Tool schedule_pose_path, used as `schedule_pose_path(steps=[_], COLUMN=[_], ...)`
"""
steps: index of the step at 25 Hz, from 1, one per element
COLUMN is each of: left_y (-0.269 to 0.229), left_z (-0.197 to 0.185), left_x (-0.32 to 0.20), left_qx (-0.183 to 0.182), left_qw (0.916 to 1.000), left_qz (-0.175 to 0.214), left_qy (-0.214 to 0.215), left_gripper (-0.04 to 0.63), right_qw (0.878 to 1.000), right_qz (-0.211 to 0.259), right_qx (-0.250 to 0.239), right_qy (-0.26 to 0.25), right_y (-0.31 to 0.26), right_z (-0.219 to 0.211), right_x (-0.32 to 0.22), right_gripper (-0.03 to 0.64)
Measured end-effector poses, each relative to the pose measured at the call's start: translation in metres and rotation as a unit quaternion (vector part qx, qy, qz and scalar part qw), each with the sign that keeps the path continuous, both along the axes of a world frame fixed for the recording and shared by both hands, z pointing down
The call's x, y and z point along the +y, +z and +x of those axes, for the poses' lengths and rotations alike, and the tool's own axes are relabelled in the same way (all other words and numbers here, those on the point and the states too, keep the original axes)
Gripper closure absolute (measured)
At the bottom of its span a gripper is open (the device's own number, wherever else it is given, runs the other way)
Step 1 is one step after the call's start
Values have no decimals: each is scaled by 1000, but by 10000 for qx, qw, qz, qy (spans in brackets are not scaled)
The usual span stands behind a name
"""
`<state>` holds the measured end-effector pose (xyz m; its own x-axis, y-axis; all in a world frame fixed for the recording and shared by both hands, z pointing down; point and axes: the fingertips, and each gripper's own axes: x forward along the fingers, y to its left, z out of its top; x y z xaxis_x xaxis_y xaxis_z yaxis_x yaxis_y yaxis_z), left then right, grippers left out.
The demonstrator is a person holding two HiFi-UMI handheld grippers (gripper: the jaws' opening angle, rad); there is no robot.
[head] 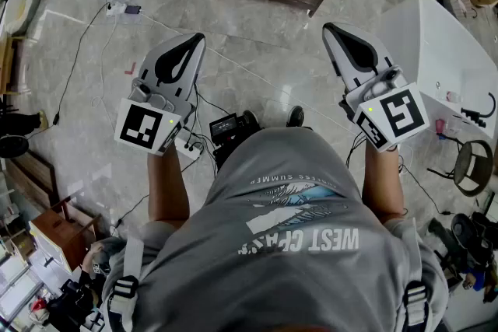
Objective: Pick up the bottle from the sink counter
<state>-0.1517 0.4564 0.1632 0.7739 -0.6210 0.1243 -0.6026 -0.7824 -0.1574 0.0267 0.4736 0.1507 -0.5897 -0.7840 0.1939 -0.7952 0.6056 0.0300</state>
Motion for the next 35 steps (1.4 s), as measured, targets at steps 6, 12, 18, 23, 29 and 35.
schedule_pose_path(steps=[6,12,18,23,29,35], left_y=[1,4,3,5,9,20], left_z=[-5,-9,-18,-33,-37,-23], left_x=[2,4,-1,-7,-11,-26], left_qx=[-4,-3,42,134,199,184], left_qw=[10000,9999,9998,9997,9995,9995], left_qz=[-4,-26,-25,7,-27,-149], left_qy=[44,114,179,213,252,210], left_gripper=[592,592,592,592,592,592], right_qw=[10000,10000,9997,9988,9984,9984], right_qz=[-16,-38,-40,-33,-79,-229], right_qx=[4,11,-97,-302,-290,-286], right_qy=[25,74,207,387,488,439], right_y=[1,2,0,-2,-1,13], right_z=[-5,-11,-19,-28,-30,-14], right_x=[3,7,1,-7,-10,-31], right_gripper=[616,615,615,615,615,614])
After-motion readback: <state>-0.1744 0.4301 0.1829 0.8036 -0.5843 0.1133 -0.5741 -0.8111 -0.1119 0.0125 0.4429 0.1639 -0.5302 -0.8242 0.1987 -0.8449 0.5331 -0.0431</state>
